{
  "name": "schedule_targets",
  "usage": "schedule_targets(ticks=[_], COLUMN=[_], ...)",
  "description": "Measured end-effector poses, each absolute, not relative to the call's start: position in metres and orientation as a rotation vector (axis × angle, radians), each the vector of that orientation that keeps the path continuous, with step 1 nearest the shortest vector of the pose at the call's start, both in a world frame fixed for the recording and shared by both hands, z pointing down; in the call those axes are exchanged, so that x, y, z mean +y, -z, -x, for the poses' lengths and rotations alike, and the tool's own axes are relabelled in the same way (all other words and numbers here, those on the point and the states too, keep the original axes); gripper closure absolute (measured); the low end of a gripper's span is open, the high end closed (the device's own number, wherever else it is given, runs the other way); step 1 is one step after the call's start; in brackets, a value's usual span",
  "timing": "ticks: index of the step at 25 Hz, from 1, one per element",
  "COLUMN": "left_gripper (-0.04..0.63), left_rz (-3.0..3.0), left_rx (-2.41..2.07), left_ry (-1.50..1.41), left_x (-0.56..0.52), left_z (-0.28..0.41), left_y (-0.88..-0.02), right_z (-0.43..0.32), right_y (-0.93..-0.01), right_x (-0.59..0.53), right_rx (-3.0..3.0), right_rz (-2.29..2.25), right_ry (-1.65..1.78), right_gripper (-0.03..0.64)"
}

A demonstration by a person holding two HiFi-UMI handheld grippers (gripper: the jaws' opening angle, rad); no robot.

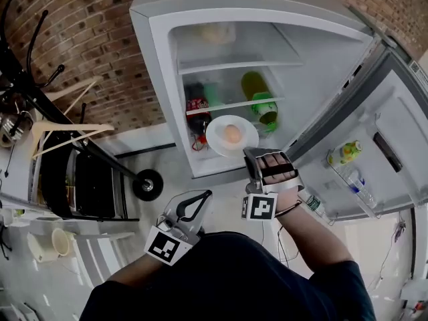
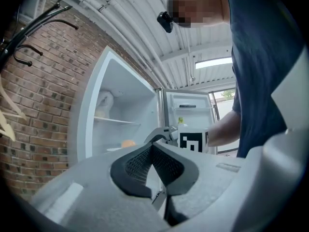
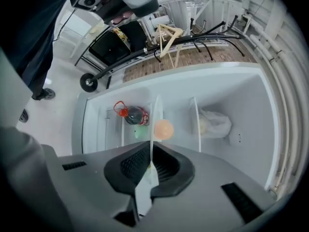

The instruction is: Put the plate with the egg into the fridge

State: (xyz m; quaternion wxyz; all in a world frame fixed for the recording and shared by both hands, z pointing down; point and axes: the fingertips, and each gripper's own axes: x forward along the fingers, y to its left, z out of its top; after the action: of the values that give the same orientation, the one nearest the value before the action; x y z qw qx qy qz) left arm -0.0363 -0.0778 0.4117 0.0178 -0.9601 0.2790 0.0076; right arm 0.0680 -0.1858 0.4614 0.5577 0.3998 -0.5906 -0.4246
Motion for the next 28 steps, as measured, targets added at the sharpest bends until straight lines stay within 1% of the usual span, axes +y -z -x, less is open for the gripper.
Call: schedule_targets(ticks=[7,22,28], left_gripper=[0.591,0.591,0.591], left_rz=[2.995,2.922,2.907], left_rx=[0.834,1.081,1.146], left_ry=[-0.017,0.011,0.015], left_x=[-0.11,-0.142,-0.144], left_z=[0.054,0.063,0.063], left_y=[-0.413,-0.409,-0.413], right_z=[-0.055,-0.039,-0.034], right_y=[-0.461,-0.479,-0.499], right_x=[-0.241,-0.337,-0.363], right_rx=[-1.351,-1.382,-1.387], right_rz=[-0.94,-0.84,-0.775], right_ry=[0.994,1.052,1.012], right_gripper=[0.595,0.595,0.595])
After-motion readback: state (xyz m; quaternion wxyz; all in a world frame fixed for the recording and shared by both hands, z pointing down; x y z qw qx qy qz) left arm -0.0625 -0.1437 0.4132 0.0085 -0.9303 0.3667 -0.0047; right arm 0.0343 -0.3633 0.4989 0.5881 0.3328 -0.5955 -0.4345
